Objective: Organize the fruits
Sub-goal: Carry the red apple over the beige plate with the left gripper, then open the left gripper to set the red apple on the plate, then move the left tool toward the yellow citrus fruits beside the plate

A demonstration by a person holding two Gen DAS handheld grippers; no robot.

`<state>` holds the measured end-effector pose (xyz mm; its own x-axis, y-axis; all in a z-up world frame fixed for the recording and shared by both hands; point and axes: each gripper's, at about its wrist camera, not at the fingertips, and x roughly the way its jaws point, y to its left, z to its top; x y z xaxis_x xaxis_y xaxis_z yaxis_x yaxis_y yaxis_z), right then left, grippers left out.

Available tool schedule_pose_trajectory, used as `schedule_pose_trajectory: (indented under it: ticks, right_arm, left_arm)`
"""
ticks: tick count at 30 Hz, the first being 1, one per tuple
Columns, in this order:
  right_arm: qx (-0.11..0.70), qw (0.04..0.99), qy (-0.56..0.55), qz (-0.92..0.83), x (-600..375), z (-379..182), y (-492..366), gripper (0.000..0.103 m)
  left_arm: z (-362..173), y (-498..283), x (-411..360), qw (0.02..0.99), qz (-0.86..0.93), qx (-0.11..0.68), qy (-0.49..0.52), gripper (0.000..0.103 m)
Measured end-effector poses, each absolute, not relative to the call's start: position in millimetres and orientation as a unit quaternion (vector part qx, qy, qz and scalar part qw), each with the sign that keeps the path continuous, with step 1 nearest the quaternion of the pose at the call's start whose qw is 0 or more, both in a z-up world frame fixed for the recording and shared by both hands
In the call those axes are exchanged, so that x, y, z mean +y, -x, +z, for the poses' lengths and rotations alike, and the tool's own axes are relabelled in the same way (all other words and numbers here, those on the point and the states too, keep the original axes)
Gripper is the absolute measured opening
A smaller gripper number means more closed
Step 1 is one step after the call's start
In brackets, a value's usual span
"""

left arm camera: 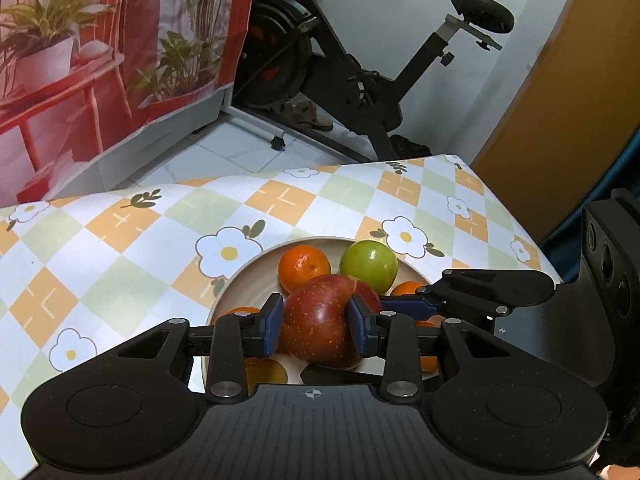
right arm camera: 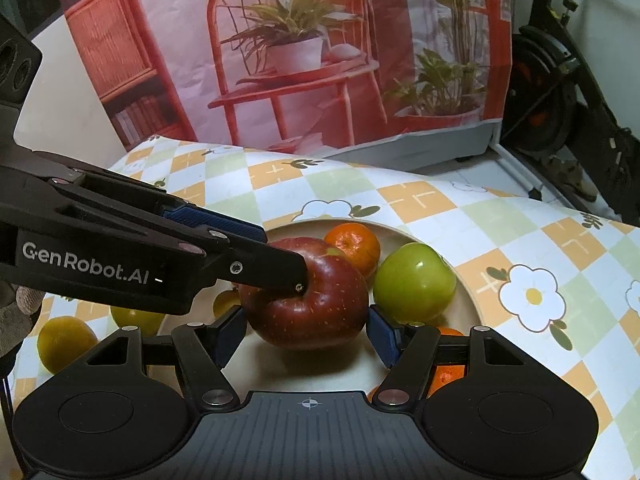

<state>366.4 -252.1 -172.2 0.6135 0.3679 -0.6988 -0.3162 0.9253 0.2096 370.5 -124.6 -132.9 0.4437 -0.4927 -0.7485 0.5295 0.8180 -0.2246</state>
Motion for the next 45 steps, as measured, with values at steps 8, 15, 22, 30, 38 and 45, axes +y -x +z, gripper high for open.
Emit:
schedule_pose_trajectory:
  ticks: [8, 15, 22, 30, 38, 45]
  right_arm:
    - [0.393, 0.901, -0.04, 0.179, -253.3, -166.1, -358.9, 0.063]
    - [0.368, 0.914, -0.032, 0.166, -256.8, -151.2, -330.7, 0.062]
    - [0.351, 0.927, -0.064, 0.121, -260.1, -151.1, -290.1, 0.062]
    - [0.339, 0.933, -0.085, 0.091, -261.4, -148.2, -253.5, 0.063]
    - [0.334, 0.933, -0.083, 0.111, -241.6, -144.2, -236.8, 0.063]
    - [0.349, 0.926, -0.07, 0.123, -220.5, -149.4, -239.3, 0.063]
  left_arm:
    - [-128.7, -364.4, -129.7, 0.856, -0.291, 0.424, -0.046, 0.038]
    - [-125.3, -357.2, -134.1, 0.866, -0.275, 0.412, -0.066, 0.039]
    - [-123.7, -352.2, -133.2, 0.877, -0.246, 0.411, -0.043, 0.04]
    - [-97.5, -330.6, -107.9, 0.89, -0.244, 0.384, -0.029, 0.04]
    - [-86.5, -308.8, -59.7, 0.895, -0.233, 0.38, -0.026, 0.04]
    - [-96.3, -298.4, -27.1, 0.879, -0.238, 0.414, -0.008, 0.039]
